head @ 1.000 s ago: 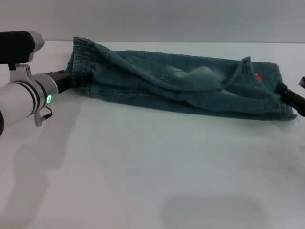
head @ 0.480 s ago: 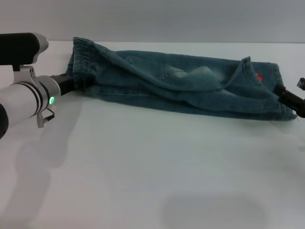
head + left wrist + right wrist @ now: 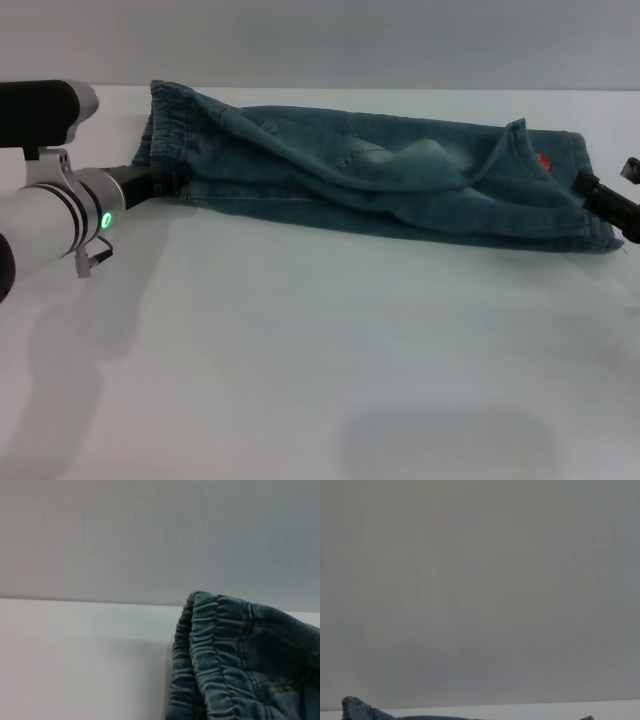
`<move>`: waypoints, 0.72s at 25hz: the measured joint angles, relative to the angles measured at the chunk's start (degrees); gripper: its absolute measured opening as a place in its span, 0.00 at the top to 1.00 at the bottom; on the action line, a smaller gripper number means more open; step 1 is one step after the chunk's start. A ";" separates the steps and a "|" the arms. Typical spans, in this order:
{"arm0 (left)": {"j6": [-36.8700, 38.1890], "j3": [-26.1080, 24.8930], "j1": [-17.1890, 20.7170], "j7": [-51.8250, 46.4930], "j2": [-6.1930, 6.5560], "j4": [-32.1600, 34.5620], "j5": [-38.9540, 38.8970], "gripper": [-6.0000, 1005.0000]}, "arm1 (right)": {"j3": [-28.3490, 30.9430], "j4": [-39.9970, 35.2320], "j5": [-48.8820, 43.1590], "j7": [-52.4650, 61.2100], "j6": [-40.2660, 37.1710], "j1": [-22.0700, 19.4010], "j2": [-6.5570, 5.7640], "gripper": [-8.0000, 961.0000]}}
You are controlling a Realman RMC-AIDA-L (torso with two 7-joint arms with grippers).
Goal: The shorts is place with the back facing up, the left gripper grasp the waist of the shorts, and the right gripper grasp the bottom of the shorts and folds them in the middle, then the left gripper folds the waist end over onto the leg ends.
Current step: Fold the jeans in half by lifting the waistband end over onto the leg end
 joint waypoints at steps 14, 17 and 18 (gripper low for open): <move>1.57 1.57 1.80 -0.56 -0.22 -2.68 -0.25 0.79 | 0.11 0.09 -0.11 0.71 0.93 -0.75 -0.12 0.13; 1.49 1.90 2.34 -0.58 -0.22 -3.54 -0.30 0.81 | -0.22 0.05 -0.46 0.71 1.03 -0.71 -0.12 0.13; 1.49 1.90 2.34 -0.58 -0.22 -3.54 -0.30 0.81 | -0.45 -0.26 -0.65 0.71 1.44 -0.45 -0.08 0.13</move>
